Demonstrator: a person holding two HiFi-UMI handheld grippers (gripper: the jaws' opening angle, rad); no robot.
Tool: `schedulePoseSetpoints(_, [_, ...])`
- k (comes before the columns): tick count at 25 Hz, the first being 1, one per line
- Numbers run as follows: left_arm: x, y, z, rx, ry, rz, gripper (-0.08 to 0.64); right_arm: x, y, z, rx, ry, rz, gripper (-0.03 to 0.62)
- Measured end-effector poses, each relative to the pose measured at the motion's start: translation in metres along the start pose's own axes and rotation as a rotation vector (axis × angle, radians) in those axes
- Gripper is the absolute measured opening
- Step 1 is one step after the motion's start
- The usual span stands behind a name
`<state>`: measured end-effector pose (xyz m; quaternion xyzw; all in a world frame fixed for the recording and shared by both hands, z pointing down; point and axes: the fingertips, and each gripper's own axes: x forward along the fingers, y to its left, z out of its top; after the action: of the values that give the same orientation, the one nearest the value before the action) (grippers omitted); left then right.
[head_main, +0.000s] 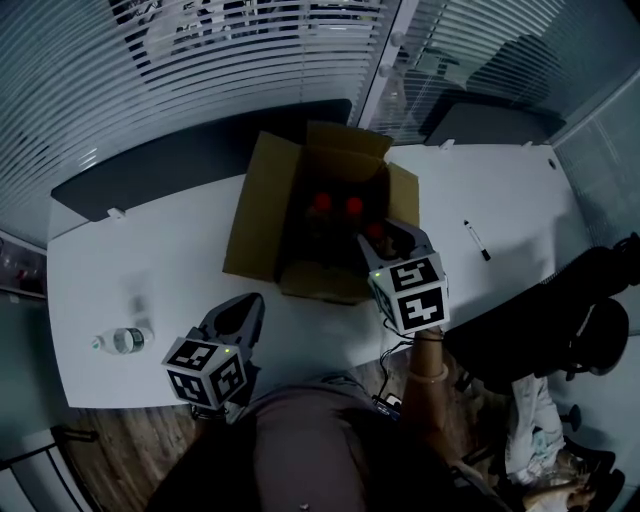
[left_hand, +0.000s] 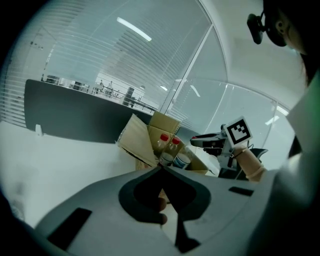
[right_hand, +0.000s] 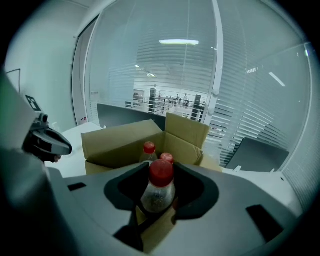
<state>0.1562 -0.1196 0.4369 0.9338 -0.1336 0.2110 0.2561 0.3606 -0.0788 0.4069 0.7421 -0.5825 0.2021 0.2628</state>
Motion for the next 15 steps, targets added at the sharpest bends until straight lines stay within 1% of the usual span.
schedulePoseSetpoints(6, [-0.007, -0.01, -0.005, 0.003, -0.007, 0.008, 0.009, -0.016, -0.001, 0.011, -0.021, -0.036, 0.0, 0.169])
schedulePoseSetpoints(11, [-0.012, -0.014, -0.01, -0.005, -0.015, 0.033, 0.009, -0.025, -0.002, 0.027, -0.052, -0.097, 0.003, 0.169])
schedulePoseSetpoints(15, [-0.014, -0.018, -0.01, -0.008, -0.03, 0.056, 0.009, -0.031, -0.003, 0.035, -0.074, -0.128, 0.015, 0.169])
